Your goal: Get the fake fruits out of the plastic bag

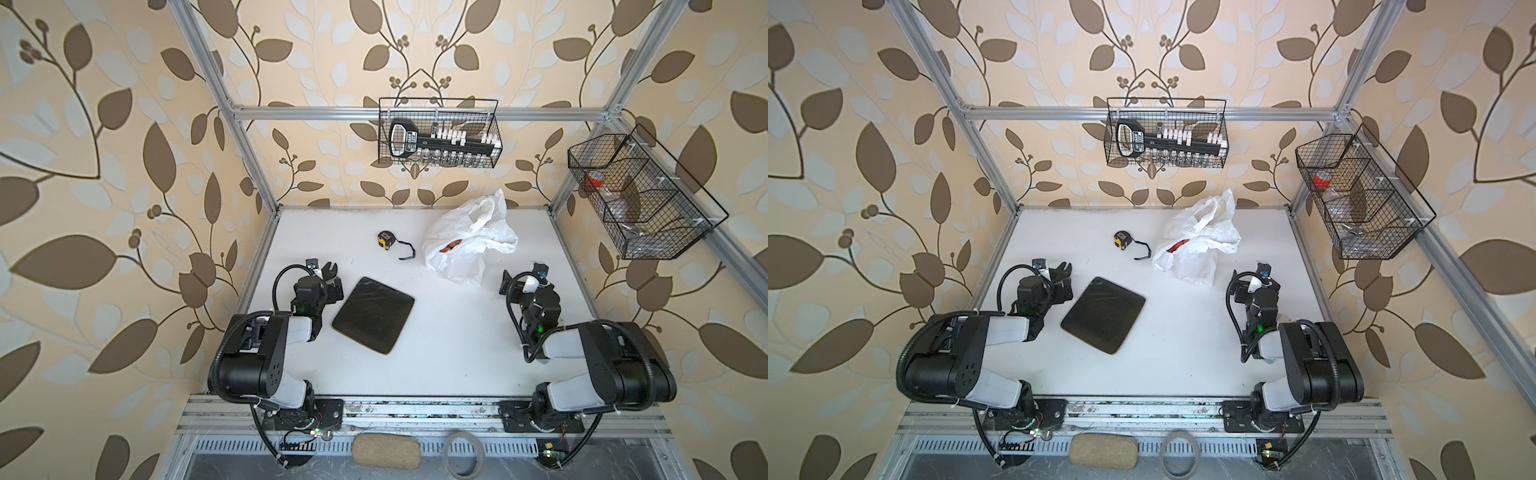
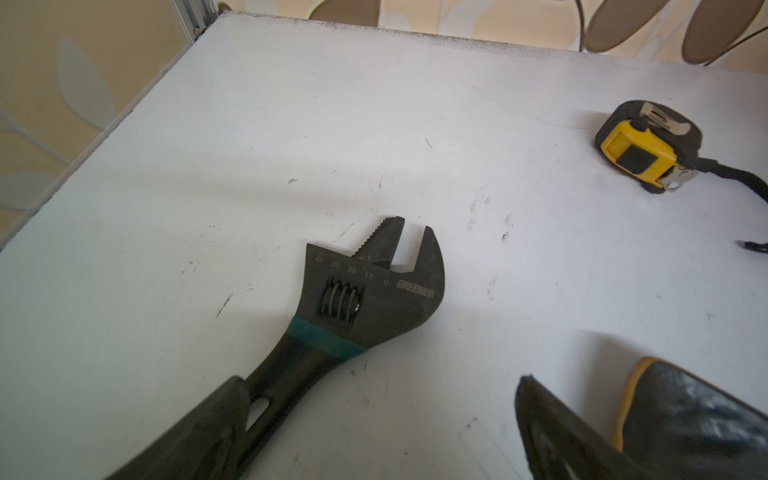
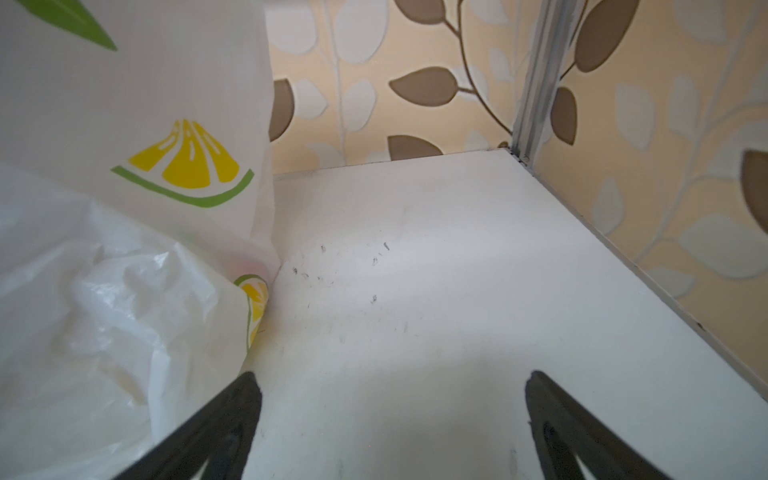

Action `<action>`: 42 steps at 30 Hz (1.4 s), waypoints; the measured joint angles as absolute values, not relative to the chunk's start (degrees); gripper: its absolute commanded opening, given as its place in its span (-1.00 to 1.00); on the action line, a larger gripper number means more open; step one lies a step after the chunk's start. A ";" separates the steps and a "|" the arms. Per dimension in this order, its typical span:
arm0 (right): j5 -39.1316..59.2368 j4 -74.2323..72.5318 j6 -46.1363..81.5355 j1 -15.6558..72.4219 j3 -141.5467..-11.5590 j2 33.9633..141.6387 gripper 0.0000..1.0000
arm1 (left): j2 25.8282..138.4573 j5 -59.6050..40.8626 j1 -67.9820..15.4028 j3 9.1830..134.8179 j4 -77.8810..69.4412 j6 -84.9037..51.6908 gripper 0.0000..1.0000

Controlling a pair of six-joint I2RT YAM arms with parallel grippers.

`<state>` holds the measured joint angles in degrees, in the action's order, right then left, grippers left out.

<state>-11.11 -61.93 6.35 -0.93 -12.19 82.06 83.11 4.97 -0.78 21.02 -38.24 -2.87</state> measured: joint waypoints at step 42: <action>6.90 17.63 50.33 -2.39 -46.61 41.15 0.92 | 88.62 -14.04 -40.42 84.60 4.01 -7.81 0.97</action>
